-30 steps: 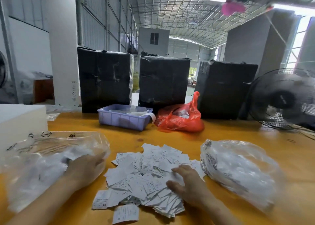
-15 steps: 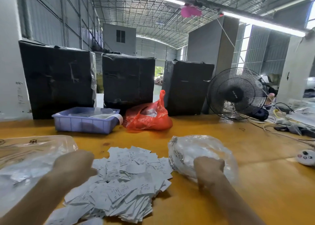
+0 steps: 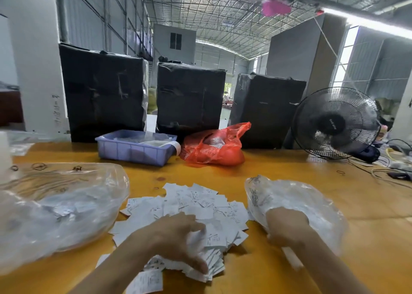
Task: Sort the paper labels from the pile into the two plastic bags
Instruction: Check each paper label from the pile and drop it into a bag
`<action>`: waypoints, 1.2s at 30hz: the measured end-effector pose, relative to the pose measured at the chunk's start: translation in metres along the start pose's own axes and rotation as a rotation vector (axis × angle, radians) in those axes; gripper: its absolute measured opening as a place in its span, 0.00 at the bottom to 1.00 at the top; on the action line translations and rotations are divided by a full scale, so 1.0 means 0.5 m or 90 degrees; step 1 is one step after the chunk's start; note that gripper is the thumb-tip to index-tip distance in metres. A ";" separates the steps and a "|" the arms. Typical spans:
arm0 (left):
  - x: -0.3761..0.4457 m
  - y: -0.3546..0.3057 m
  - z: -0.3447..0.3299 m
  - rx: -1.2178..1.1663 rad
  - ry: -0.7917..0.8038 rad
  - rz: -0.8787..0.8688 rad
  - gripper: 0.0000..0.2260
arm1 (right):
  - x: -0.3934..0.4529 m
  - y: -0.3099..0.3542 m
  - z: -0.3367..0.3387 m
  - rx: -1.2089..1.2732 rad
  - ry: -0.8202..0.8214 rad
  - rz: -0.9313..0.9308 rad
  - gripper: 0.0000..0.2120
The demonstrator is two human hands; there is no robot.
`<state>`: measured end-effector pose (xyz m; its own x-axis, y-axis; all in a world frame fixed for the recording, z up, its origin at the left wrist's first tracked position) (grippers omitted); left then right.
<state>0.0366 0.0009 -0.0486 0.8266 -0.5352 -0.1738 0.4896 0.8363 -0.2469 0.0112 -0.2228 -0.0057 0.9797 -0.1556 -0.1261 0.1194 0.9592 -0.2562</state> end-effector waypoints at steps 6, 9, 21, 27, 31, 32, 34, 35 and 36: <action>0.009 -0.007 -0.008 0.025 -0.065 0.029 0.37 | -0.010 0.111 0.032 0.191 -0.240 0.206 0.15; 0.012 0.001 -0.009 0.019 -0.078 0.024 0.37 | 0.025 0.064 0.028 0.222 -0.385 0.093 0.08; 0.007 0.005 0.000 -0.022 -0.137 0.028 0.33 | 0.093 -0.095 -0.066 0.392 -0.256 -0.086 0.06; 0.003 0.013 0.003 -0.064 -0.175 0.024 0.28 | 0.086 -0.135 -0.055 0.621 -0.330 -0.105 0.04; 0.001 0.015 0.004 -0.095 -0.248 0.009 0.21 | 0.078 -0.134 -0.047 0.685 -0.372 -0.107 0.08; 0.001 0.016 0.005 -0.110 -0.272 0.000 0.18 | 0.076 -0.132 -0.044 0.714 -0.372 -0.100 0.10; 0.001 0.018 0.009 -0.145 -0.317 -0.020 0.12 | 0.067 -0.123 -0.033 0.781 -0.393 -0.081 0.12; 0.001 0.019 0.011 -0.167 -0.339 -0.025 0.10 | 0.062 -0.118 -0.026 0.850 -0.405 -0.065 0.11; 0.001 0.019 0.013 -0.195 -0.360 -0.025 0.08 | 0.057 -0.110 -0.020 0.943 -0.399 -0.041 0.10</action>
<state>0.0435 0.0097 -0.0447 0.8691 -0.3497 0.3499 0.4906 0.7004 -0.5185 0.0308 -0.2821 -0.0050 0.8310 -0.4434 0.3360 -0.1609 0.3867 0.9081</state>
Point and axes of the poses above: each hand's wrist, its own x-axis towards the middle knuckle, its own z-axis out of the back of the hand, y = z × x, the point moved 3 cm from there along x, towards the middle knuckle, and after that the axes turned 1 degree about -z, right-handed, at the moved point
